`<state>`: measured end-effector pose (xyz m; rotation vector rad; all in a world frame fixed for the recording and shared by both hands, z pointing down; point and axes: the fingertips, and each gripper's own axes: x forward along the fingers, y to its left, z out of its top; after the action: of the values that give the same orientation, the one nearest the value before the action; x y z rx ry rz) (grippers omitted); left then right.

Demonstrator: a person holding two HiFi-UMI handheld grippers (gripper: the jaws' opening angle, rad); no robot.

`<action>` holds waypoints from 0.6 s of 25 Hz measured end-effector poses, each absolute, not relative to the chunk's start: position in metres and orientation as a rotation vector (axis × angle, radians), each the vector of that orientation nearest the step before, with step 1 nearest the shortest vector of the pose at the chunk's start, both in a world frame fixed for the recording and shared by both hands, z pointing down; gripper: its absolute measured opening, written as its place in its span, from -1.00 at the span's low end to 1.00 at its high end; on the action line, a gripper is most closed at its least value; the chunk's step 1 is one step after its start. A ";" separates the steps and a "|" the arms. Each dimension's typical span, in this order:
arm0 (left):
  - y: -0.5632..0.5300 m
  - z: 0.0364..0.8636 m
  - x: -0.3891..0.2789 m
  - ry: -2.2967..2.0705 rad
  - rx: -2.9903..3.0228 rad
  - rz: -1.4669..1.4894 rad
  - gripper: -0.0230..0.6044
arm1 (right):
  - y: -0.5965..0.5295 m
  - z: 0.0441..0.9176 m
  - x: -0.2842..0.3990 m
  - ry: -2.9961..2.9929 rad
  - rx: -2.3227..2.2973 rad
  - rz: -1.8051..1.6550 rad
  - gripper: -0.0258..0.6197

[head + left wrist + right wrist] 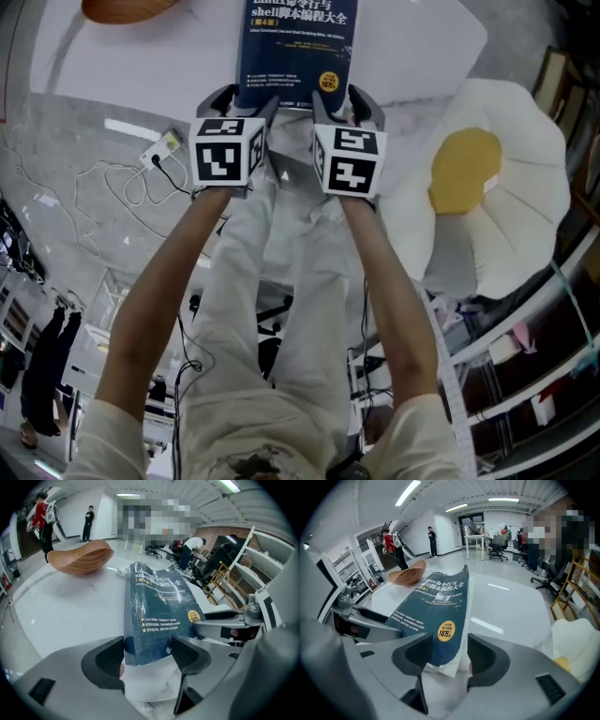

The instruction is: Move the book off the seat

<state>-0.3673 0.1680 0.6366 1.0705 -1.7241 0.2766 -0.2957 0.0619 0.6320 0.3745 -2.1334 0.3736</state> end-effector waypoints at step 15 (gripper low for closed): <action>0.185 0.607 -0.374 -1.742 1.048 0.201 0.04 | 0.053 0.615 -0.274 -2.092 0.430 0.608 -0.26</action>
<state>-0.3739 0.1848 0.6069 1.0483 -1.7423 0.2007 -0.2741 0.0531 0.6150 0.4304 -2.0915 0.6077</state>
